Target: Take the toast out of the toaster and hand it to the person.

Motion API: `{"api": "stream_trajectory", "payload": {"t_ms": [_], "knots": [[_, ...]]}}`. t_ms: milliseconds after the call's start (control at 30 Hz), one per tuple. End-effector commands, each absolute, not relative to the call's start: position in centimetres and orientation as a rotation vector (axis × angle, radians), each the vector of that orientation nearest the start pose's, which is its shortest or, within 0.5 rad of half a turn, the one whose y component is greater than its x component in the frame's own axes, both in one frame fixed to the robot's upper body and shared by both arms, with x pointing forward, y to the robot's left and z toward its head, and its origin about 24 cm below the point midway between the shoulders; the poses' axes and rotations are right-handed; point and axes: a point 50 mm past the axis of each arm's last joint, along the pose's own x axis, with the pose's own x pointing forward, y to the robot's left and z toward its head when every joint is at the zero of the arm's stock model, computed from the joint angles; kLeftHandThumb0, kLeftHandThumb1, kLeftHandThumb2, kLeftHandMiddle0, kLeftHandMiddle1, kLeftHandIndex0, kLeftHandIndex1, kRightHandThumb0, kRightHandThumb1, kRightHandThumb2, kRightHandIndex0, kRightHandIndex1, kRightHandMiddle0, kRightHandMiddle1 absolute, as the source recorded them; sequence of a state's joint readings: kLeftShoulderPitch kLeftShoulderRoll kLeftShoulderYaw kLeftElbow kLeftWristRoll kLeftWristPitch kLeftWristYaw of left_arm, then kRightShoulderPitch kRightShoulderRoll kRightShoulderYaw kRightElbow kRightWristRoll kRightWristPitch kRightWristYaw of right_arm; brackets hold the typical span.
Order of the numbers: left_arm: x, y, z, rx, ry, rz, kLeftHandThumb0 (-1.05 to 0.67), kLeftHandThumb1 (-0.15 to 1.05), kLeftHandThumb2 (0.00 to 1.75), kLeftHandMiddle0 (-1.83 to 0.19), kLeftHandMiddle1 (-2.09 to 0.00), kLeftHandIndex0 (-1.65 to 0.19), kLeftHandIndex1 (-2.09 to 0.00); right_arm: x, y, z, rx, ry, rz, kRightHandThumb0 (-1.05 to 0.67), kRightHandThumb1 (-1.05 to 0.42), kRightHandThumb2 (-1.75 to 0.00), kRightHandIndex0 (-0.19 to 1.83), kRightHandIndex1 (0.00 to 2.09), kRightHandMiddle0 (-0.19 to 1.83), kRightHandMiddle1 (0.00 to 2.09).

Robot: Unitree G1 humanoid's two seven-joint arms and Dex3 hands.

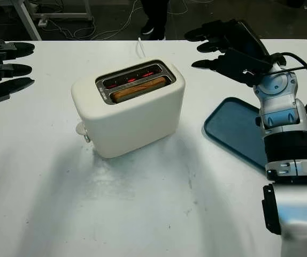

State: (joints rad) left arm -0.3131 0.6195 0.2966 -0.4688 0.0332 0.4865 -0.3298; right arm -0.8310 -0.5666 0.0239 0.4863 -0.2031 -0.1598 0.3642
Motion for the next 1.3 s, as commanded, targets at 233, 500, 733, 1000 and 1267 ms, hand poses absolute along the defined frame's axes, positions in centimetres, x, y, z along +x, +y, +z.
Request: {"api": "stream_trajectory", "payload": {"t_ms": [233, 500, 733, 1000, 1267], "knots": [[25.8, 24.9, 23.9, 0.650, -0.297, 0.011, -0.19, 0.92, 0.00, -0.69, -0.33, -0.73, -0.01, 37.0, -21.4, 22.7, -0.794, -0.358, 0.245, -0.21, -0.81, 0.00, 0.82, 0.12, 0.80, 0.00], [25.7, 24.8, 23.6, 0.638, -0.293, 0.025, -0.18, 0.92, 0.01, -0.66, -0.36, -0.73, -0.01, 37.0, -21.1, 22.4, -0.759, -0.356, 0.270, -0.18, -0.81, 0.00, 0.81, 0.10, 0.79, 0.00], [25.7, 24.7, 23.3, 0.629, -0.278, 0.023, -0.19, 0.92, 0.03, -0.63, -0.38, -0.71, 0.00, 36.7, -21.0, 22.2, -0.786, -0.344, 0.291, -0.25, -0.81, 0.00, 0.81, 0.10, 0.77, 0.00], [26.1, 24.7, 22.6, 0.630, -0.254, -0.003, -0.25, 0.92, 0.02, -0.62, -0.42, -0.72, -0.01, 36.7, -21.3, 21.6, -0.739, -0.303, 0.322, -0.16, -0.83, -0.01, 0.79, 0.09, 0.75, 0.00], [26.5, 24.3, 22.6, 0.621, -0.268, -0.025, -0.24, 0.92, 0.04, -0.60, -0.48, -0.73, -0.01, 36.8, -20.9, 21.5, -0.736, -0.284, 0.331, -0.10, -0.83, 0.00, 0.79, 0.09, 0.74, 0.00]]}}
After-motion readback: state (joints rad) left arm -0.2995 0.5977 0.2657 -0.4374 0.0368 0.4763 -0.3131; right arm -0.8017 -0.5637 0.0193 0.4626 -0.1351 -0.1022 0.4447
